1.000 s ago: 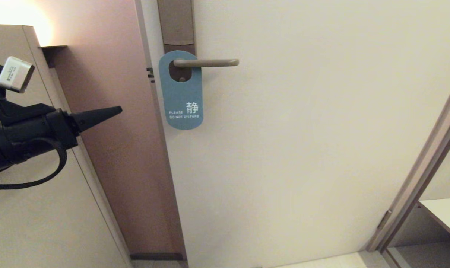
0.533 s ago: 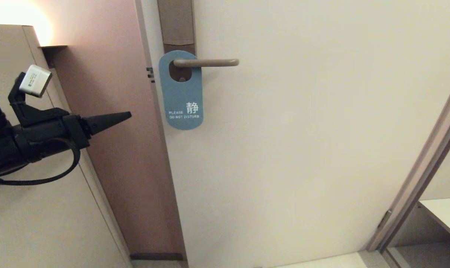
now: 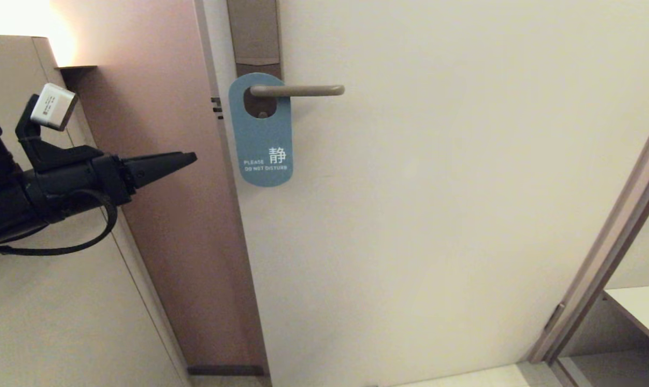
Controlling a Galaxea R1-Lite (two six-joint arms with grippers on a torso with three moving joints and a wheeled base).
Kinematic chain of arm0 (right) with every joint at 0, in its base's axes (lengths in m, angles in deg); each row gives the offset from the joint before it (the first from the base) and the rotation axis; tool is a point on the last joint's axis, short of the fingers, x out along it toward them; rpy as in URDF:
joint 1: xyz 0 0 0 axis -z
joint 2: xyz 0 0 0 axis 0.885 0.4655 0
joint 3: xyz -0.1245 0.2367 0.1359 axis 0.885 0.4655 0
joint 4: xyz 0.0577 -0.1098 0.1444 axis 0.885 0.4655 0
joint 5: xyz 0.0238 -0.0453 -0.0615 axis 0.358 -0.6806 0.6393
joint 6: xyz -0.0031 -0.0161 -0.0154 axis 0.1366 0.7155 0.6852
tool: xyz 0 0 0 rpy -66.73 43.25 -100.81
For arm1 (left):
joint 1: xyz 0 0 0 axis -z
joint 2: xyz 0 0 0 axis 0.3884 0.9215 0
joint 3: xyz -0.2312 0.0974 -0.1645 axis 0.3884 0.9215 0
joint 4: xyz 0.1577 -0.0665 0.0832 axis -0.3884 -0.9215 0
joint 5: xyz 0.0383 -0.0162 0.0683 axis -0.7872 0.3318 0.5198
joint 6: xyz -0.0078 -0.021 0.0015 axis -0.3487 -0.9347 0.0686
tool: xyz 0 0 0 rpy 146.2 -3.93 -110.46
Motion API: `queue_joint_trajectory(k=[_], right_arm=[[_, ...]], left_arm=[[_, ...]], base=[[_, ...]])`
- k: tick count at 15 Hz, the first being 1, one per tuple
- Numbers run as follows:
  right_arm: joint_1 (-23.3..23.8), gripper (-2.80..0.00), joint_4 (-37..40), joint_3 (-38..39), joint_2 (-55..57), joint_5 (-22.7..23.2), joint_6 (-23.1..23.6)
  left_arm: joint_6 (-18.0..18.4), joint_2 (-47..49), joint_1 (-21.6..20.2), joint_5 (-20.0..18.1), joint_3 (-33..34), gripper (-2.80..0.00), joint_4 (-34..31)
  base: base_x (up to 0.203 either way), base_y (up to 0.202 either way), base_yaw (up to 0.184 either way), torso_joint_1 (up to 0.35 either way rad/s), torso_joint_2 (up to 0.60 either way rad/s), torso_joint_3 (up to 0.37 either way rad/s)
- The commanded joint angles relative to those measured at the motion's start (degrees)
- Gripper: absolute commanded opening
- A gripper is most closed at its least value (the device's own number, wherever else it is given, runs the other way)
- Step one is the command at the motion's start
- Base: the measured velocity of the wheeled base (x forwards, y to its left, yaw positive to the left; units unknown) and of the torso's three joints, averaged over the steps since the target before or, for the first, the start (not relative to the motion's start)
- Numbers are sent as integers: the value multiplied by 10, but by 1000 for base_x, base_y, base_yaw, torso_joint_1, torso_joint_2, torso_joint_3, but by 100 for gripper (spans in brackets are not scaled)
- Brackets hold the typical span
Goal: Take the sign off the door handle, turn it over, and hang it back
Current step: Take down the sign
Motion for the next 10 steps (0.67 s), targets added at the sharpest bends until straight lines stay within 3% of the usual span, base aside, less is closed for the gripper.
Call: queue_joint_trajectory(k=[1,7,10], right_arm=[[0,-280,0,0,1,0,1],[0,-280,0,0,1,0,1],[0,-280,0,0,1,0,1]], left_arm=[[-1,14,1,-15,-11,0,2],[-1,71,0,-98,-68,0,9],[-2,103,2,-114,-101,0,18]], base=[[0,0,0,0,0,0],[0,0,0,0,0,0],[0,0,0,0,0,0]])
